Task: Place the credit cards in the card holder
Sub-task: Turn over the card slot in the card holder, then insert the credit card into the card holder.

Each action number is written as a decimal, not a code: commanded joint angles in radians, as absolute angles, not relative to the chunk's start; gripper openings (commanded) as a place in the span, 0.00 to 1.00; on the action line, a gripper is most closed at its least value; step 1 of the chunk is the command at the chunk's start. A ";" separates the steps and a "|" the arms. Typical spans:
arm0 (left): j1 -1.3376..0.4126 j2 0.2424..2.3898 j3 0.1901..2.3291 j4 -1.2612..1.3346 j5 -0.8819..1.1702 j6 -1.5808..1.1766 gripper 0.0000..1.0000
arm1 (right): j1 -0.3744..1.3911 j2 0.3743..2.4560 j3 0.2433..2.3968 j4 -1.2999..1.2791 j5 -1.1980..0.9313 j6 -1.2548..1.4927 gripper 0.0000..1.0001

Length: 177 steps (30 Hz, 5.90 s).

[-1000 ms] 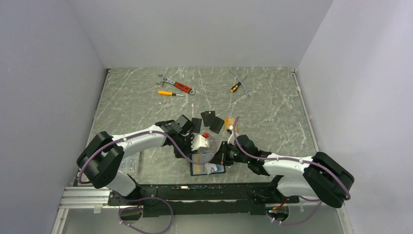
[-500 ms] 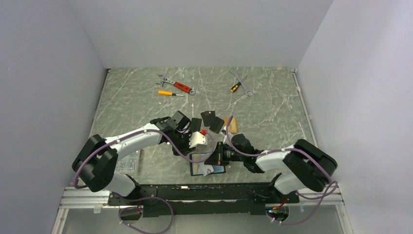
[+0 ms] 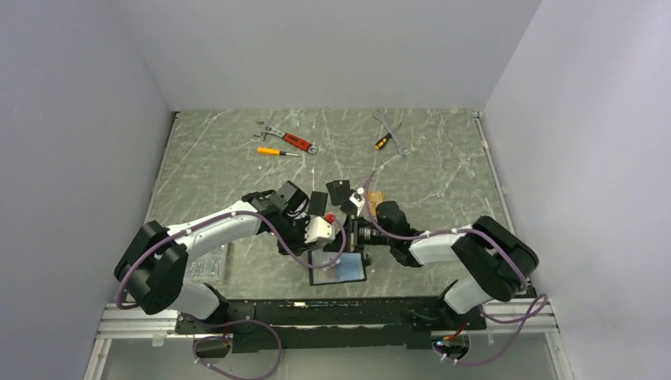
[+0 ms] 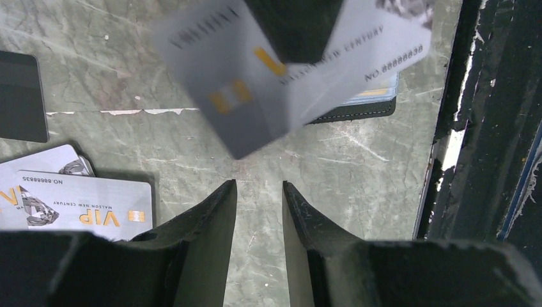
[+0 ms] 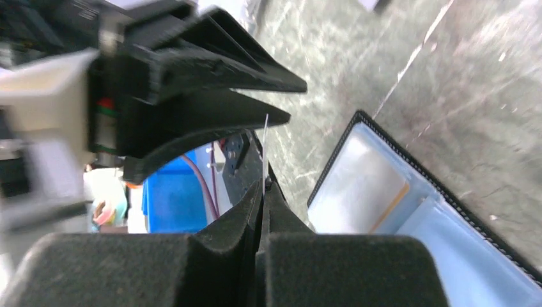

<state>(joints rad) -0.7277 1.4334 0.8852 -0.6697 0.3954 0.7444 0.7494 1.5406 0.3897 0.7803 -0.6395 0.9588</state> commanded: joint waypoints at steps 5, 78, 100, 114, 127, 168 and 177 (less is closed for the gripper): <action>-0.717 1.405 0.923 -0.675 0.418 0.769 0.38 | 0.660 1.363 0.429 0.681 -0.655 0.870 0.00; -1.126 1.344 0.684 -0.435 0.039 0.795 0.22 | 0.962 1.329 0.199 0.727 -0.043 1.017 0.00; -1.134 1.374 0.709 -0.380 0.012 1.052 0.30 | 0.931 1.281 0.147 0.726 0.101 1.092 0.00; -1.146 1.436 0.706 -0.401 0.083 1.086 0.28 | 0.915 1.319 0.120 0.834 0.129 1.140 0.00; -1.168 1.436 0.689 -0.426 0.079 1.054 0.19 | 0.916 1.470 0.100 1.032 0.137 1.213 0.00; -1.194 1.489 0.724 -0.446 0.054 0.951 0.04 | 0.964 1.666 0.029 1.305 0.137 1.344 0.00; -1.215 1.503 0.710 -0.443 0.025 0.952 0.00 | 0.965 1.761 0.014 1.411 0.132 1.368 0.00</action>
